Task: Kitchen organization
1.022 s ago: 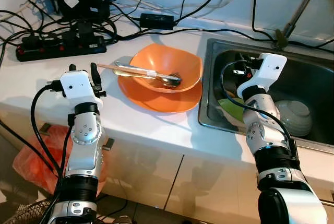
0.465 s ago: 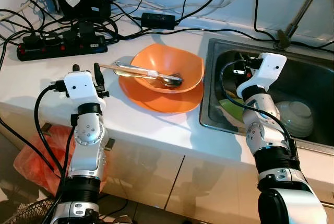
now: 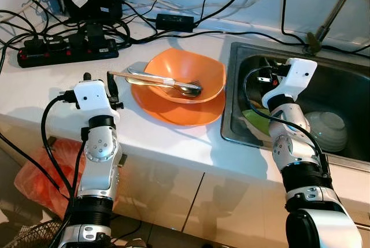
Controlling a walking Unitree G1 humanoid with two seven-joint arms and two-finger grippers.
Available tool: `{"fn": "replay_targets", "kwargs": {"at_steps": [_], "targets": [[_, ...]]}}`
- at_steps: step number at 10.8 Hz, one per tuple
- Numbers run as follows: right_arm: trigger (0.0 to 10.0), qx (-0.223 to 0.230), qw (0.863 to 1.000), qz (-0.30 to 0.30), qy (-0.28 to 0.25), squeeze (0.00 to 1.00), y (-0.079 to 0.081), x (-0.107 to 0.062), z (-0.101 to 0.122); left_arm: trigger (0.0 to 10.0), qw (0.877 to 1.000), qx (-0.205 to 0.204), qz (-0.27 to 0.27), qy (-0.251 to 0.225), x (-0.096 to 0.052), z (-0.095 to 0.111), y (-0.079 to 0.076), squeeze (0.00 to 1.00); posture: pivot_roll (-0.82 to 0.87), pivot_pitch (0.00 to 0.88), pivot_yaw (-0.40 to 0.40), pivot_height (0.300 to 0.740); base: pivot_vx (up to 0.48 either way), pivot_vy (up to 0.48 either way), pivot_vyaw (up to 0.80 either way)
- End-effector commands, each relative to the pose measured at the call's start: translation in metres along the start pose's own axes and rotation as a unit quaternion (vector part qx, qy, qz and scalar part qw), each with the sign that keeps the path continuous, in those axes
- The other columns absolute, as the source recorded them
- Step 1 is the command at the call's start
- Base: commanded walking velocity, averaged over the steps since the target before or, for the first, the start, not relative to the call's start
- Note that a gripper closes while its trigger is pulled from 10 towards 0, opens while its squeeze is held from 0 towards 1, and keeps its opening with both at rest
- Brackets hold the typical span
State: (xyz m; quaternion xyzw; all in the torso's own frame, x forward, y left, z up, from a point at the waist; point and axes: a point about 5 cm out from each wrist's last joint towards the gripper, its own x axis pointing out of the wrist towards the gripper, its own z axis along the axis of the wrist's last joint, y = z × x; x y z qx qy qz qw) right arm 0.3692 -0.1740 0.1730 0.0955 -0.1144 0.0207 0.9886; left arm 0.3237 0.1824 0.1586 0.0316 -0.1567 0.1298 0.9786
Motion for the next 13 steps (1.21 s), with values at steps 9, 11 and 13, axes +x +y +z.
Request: {"fn": "replay_targets", "kwargs": {"at_steps": [9, 11, 13], "targets": [[10.0, -0.002, 1.000, 0.002, 0.010, 0.00, -0.0008, -0.0031, -0.0034, 10.0, 1.000, -0.004, -0.007, -0.001, -0.0030, 0.0024, -0.0045, 0.00, 0.12, 0.071, -0.067, 0.740, -0.121, 0.000, 0.00], [10.0, -0.001, 1.000, 0.003, 0.011, 0.00, -0.0002, -0.0033, -0.0038, 10.0, 1.000, -0.005, -0.010, -0.001, -0.0033, 0.0026, -0.0054, 0.00, 0.12, 0.071, -0.066, 0.740, -0.281, 0.000, 0.00], [10.0, -0.001, 1.000, 0.003, 0.011, 0.00, 0.0002, -0.0033, -0.0040, 10.0, 1.000, -0.004, -0.009, 0.003, -0.0034, 0.0019, -0.0056, 0.00, 0.12, 0.072, -0.068, 0.740, 0.000, 0.000, 0.00]]}}
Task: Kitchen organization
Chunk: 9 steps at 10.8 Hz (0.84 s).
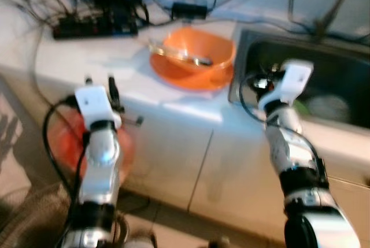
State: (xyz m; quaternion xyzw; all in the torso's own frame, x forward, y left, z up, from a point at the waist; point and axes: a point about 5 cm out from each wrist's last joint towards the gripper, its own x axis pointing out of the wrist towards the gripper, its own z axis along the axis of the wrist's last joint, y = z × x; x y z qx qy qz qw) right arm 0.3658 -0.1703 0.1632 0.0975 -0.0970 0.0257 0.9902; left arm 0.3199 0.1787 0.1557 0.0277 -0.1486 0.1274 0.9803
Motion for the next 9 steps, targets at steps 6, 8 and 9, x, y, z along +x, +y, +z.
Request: {"fn": "replay_targets", "kwargs": {"at_steps": [6, 8, 9], "targets": [[10.0, -0.004, 1.000, 0.004, 0.000, 0.00, -0.0007, 0.0012, 0.0029, 10.0, 1.000, -0.009, -0.003, 0.011, 0.0017, -0.0002, -0.0023, 0.00, 0.12, 0.075, -0.073, 0.740, 0.000, 0.000, 0.00], [10.0, -0.004, 1.000, 0.007, 0.001, 0.00, 0.0007, 0.0023, 0.0028, 10.0, 1.000, -0.010, -0.001, 0.006, 0.0018, 0.0011, -0.0022, 0.00, 0.12, 0.073, -0.078, 0.740, 0.000, 0.000, 0.00], [10.0, -0.004, 1.000, 0.008, 0.001, 0.00, 0.0015, 0.0024, 0.0025, 10.0, 1.000, -0.009, -0.002, 0.005, 0.0020, 0.0016, -0.0022, 0.00, 0.13, 0.071, -0.078, 0.740, 0.000, 0.000, 0.00]]}}
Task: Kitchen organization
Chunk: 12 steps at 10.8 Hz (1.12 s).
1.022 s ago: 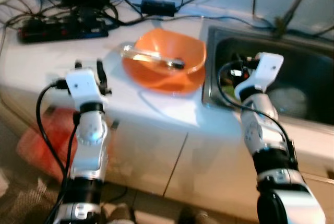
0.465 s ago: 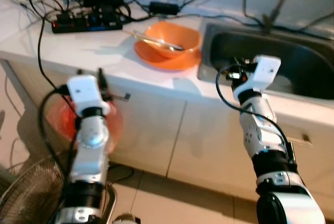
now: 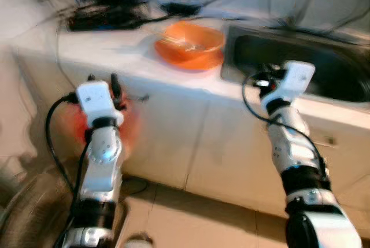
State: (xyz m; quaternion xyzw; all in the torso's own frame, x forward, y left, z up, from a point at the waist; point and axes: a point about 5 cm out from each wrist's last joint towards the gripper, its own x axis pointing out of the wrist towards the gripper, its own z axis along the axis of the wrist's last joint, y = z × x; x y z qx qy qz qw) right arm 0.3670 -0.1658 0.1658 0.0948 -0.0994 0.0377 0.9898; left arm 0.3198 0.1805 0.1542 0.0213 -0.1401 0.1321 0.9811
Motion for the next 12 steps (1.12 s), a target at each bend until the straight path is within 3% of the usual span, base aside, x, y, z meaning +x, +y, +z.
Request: {"fn": "replay_targets", "kwargs": {"at_steps": [1, 7, 12], "targets": [[10.0, -0.003, 1.000, -0.003, 0.003, 0.00, -0.0029, 0.0006, 0.0009, 10.0, 1.000, -0.003, -0.008, -0.002, 0.0026, 0.0032, -0.0036, 0.00, 0.13, 0.070, -0.078, 0.740, 0.000, 0.000, 0.00], [10.0, -0.002, 1.000, 0.000, 0.006, 0.00, -0.0006, -0.0002, -0.0012, 10.0, 1.000, 0.005, -0.009, 0.001, 0.0030, 0.0027, -0.0016, 0.00, 0.13, 0.075, -0.075, 0.740, 0.000, -0.365, 0.00], [10.0, -0.002, 1.000, 0.004, 0.009, 0.00, 0.0011, -0.0001, -0.0025, 10.0, 1.000, -0.012, -0.010, -0.006, 0.0043, 0.0070, -0.0012, 0.00, 0.13, 0.075, -0.081, 0.740, 0.000, 0.000, 0.00]]}}
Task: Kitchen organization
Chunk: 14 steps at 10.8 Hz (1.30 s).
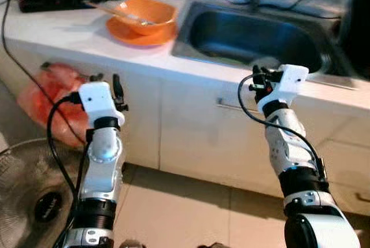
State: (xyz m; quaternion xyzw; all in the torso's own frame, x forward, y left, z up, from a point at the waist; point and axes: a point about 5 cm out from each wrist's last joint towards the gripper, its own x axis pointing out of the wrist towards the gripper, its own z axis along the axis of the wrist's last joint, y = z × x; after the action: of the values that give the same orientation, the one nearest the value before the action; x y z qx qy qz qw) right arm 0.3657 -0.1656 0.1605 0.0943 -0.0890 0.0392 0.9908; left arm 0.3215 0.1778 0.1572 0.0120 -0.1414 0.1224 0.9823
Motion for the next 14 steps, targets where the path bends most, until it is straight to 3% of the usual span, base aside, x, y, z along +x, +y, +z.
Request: {"fn": "replay_targets", "kwargs": {"at_steps": [1, 6, 9, 14], "targets": [[10.0, -0.001, 1.000, 0.006, -0.002, 0.00, 0.0031, 0.0026, 0.0026, 10.0, 1.000, -0.001, -0.002, -0.006, 0.0036, 0.0055, 0.0027, 0.00, 0.13, 0.073, -0.080, 0.740, 0.000, 0.000, 0.00], [10.0, 0.002, 1.000, 0.007, -0.001, 0.00, 0.0034, 0.0033, 0.0029, 10.0, 1.000, -0.005, -0.003, -0.003, 0.0051, 0.0059, 0.0012, 0.00, 0.13, 0.064, -0.077, 0.740, 0.241, 0.159, 0.00], [10.0, -0.003, 1.000, 0.015, -0.003, 0.00, 0.0056, 0.0031, 0.0028, 10.0, 1.000, -0.004, -0.003, -0.006, 0.0053, 0.0074, 0.0013, 0.00, 0.13, 0.069, -0.078, 0.740, 0.330, 0.250, -0.53], [10.0, 0.000, 1.000, 0.013, 0.000, 0.00, 0.0044, 0.0021, 0.0017, 10.0, 1.000, -0.002, -0.003, -0.008, 0.0043, 0.0085, 0.0010, 0.00, 0.13, 0.075, -0.081, 0.740, 0.335, 0.000, 0.00]]}}
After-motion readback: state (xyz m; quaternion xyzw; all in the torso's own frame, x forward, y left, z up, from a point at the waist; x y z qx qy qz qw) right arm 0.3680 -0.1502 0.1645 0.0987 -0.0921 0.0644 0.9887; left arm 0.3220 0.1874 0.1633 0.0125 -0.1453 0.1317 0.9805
